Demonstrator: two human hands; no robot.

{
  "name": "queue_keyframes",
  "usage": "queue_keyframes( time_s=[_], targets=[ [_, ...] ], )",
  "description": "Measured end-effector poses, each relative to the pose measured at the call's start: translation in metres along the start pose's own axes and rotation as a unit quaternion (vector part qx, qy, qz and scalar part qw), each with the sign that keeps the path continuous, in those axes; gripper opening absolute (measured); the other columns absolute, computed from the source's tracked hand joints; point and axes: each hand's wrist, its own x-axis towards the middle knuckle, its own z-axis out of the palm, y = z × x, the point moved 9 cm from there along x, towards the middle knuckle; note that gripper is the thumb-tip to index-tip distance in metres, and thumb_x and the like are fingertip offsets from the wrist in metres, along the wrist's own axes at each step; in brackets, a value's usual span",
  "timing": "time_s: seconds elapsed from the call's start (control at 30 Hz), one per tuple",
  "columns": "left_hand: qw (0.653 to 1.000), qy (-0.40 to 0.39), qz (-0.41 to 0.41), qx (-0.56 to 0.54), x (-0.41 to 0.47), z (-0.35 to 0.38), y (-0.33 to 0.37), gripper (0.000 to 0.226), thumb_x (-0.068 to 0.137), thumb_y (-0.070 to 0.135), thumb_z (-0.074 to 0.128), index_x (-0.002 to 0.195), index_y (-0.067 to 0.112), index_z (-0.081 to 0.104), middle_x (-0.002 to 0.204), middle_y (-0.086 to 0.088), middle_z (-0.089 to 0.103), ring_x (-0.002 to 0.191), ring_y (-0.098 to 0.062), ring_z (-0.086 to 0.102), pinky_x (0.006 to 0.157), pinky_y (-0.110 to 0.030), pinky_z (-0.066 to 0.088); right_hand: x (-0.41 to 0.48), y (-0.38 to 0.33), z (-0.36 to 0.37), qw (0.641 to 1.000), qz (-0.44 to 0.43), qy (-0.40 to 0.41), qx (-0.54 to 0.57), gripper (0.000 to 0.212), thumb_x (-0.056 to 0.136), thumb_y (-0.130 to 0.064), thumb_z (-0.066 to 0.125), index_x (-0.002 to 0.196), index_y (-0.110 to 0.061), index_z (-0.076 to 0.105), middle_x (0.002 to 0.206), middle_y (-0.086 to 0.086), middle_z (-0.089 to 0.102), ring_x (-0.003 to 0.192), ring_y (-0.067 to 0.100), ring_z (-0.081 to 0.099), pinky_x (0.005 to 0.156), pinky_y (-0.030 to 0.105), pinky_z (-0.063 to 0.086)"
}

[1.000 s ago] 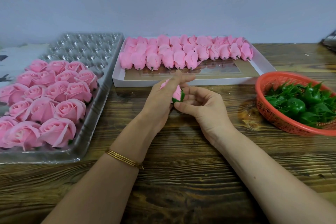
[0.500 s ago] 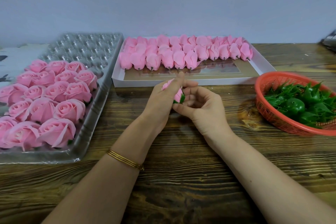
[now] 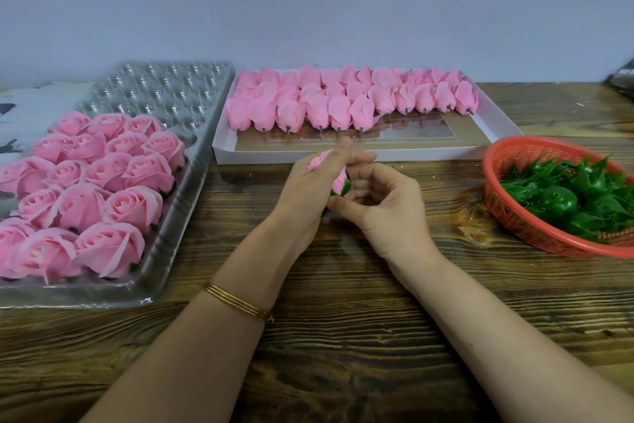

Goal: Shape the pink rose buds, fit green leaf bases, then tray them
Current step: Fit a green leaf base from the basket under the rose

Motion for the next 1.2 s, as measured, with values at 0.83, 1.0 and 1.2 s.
queue_keyframes(
  time_s=[0.83,1.0,1.2],
  targets=[
    [0.994,-0.072,-0.008,-0.082,0.008,-0.001,-0.01,0.035,0.064,0.01,0.082,0.095,0.008,0.065,0.081,-0.004,0.072,0.077,-0.016,0.071,0.072,-0.024,0.058,0.002,0.008,-0.007,0.996,0.038,0.012,0.084,0.02,0.075,0.012,0.072,0.091,0.0,0.073,0.079,0.017,0.063,0.077,0.021,0.056,0.071,0.026,0.052],
    [0.994,-0.105,-0.009,-0.042,0.008,0.002,-0.012,0.03,0.069,0.019,0.077,0.097,0.011,0.072,0.088,-0.008,0.073,0.084,-0.015,0.07,0.084,-0.025,0.057,0.004,0.009,-0.006,0.993,0.04,-0.002,0.111,0.029,0.076,0.014,0.07,0.101,0.001,0.072,0.095,0.026,0.071,0.083,0.019,0.063,0.082,0.027,0.054],
    [0.989,-0.15,0.003,0.006,0.004,0.006,-0.004,0.024,0.076,0.024,0.076,0.099,0.017,0.076,0.091,-0.006,0.073,0.091,-0.015,0.068,0.086,-0.024,0.056,0.004,0.015,0.004,0.977,0.081,-0.072,0.181,0.02,0.078,0.016,0.062,0.095,0.008,0.068,0.079,0.019,0.065,0.078,0.025,0.061,0.086,0.037,0.05]
  ],
)
